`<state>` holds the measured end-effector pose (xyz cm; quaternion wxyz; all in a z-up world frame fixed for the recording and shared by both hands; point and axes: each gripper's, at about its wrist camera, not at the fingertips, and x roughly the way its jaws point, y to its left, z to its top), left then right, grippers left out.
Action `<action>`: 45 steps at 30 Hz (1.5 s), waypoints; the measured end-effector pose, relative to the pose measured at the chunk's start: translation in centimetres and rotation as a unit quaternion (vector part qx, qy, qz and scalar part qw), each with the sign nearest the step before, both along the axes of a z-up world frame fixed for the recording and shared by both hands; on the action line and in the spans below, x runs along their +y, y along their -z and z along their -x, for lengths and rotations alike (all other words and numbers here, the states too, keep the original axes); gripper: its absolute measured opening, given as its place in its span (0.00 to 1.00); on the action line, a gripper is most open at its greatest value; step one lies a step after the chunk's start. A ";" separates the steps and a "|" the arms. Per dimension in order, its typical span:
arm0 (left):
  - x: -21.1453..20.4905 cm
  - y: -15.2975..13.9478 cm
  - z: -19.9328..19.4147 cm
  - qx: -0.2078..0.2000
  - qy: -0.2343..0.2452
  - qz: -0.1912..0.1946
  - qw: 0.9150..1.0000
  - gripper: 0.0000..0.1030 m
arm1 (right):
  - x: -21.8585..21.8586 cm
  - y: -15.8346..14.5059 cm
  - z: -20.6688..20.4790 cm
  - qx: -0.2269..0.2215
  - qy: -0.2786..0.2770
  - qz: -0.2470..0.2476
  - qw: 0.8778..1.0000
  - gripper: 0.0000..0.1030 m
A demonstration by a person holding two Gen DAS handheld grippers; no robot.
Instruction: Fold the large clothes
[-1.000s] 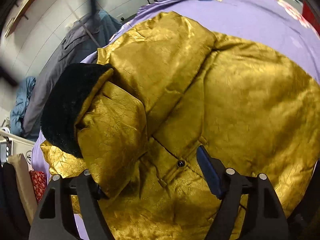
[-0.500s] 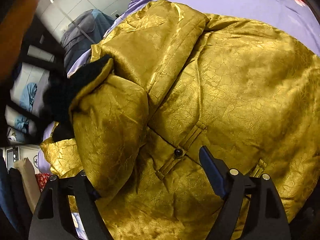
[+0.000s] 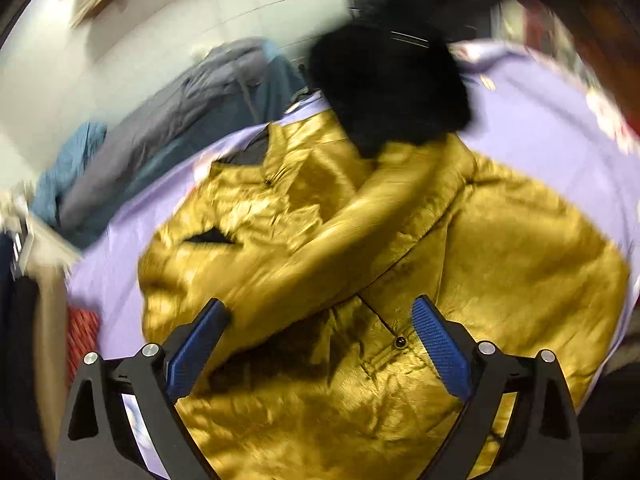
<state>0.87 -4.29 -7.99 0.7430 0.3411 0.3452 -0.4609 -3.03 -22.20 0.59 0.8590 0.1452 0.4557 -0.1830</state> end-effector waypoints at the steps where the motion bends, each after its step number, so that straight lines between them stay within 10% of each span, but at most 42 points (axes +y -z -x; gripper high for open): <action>1: 0.5 -0.2 -0.9 0.025 -0.024 0.006 0.999 0.89 | -0.1 0.5 1.2 -0.009 0.011 -0.010 1.000 0.23; 13: 5.7 1.4 -7.3 0.079 -0.201 0.001 0.976 0.89 | 3.6 11.6 8.9 0.064 0.072 -0.141 0.985 0.42; 15: 6.5 1.8 -8.0 0.085 -0.219 -0.001 0.972 0.89 | 3.9 12.6 9.6 0.093 0.080 -0.147 0.981 0.64; 20: 8.5 2.8 -9.7 0.101 -0.263 -0.014 0.959 0.89 | 3.7 12.3 11.9 0.107 0.101 -0.150 0.978 0.71; 35: 8.2 0.0 -16.9 0.107 -0.325 0.013 0.940 0.89 | -0.3 11.1 11.5 -0.009 0.182 -0.279 0.943 0.71; 45: -3.5 1.9 -23.4 0.130 -0.311 -0.068 0.939 0.81 | 1.1 12.8 9.5 0.059 0.147 -0.229 0.960 0.28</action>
